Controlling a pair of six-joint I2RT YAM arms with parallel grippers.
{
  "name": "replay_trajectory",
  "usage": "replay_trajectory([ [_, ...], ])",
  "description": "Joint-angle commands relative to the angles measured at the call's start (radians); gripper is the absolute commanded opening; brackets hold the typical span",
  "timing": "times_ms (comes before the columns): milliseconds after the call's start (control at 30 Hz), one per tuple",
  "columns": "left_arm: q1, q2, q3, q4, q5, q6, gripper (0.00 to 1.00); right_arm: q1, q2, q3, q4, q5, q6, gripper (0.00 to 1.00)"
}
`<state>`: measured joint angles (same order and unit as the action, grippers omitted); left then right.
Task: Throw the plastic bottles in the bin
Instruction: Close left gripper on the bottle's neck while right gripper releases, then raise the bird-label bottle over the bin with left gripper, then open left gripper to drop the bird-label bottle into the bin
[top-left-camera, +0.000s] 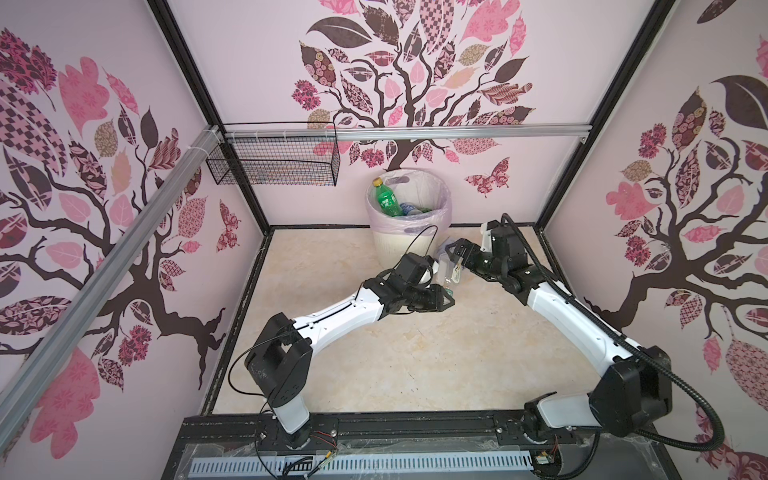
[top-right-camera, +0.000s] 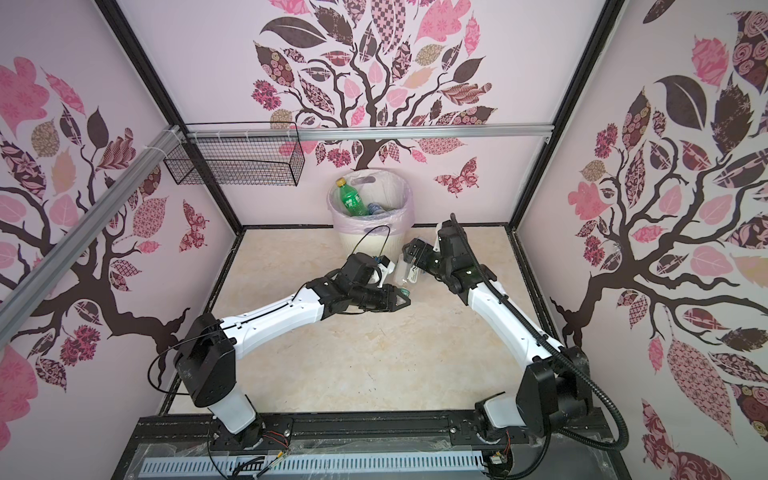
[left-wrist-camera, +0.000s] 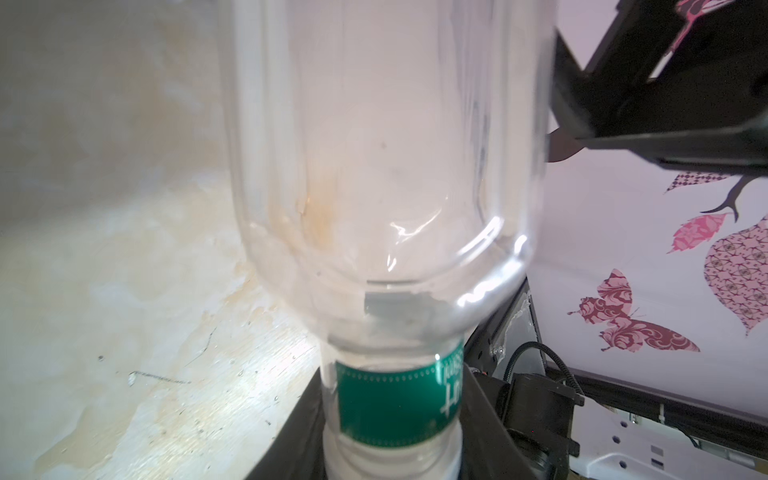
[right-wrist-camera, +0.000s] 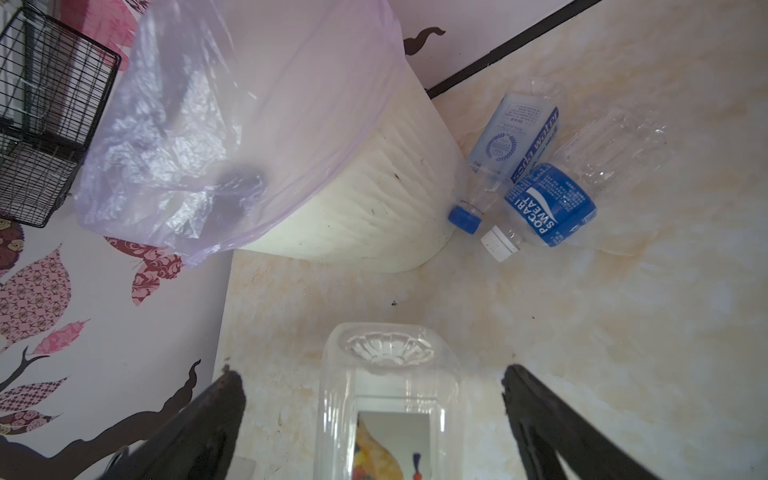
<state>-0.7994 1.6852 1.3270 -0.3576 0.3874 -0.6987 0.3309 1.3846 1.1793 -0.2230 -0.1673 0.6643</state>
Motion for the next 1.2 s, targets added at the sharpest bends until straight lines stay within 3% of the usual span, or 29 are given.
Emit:
replay_trajectory([
  [0,0.029,-0.072,0.015,-0.093,-0.051,0.09,0.22,0.002,-0.039,0.079,-0.049,0.026,-0.033,0.99],
  [233,0.107,-0.176,0.11,-0.26,-0.128,0.217,0.18,0.002,-0.065,0.172,-0.092,0.043,-0.075,0.99],
  [467,0.127,-0.193,0.383,-0.344,-0.281,0.357,0.2,0.003,-0.039,0.302,-0.093,0.011,-0.134,1.0],
  [700,0.134,-0.084,0.737,-0.351,-0.421,0.475,0.21,0.003,-0.085,0.323,0.0,0.021,-0.192,1.0],
  [867,0.138,-0.05,0.851,-0.209,-0.484,0.531,0.23,0.003,-0.09,0.323,-0.013,0.038,-0.209,1.0],
  [967,0.158,0.002,0.874,-0.132,-0.482,0.507,0.24,0.003,-0.087,0.298,-0.018,0.039,-0.205,1.0],
  [1067,0.213,0.121,0.924,-0.112,-0.401,0.39,0.25,0.003,-0.091,0.256,0.003,0.031,-0.187,1.0],
  [1167,0.286,0.299,1.076,-0.183,-0.293,0.258,0.37,0.003,-0.094,0.232,0.008,0.027,-0.172,1.0],
])
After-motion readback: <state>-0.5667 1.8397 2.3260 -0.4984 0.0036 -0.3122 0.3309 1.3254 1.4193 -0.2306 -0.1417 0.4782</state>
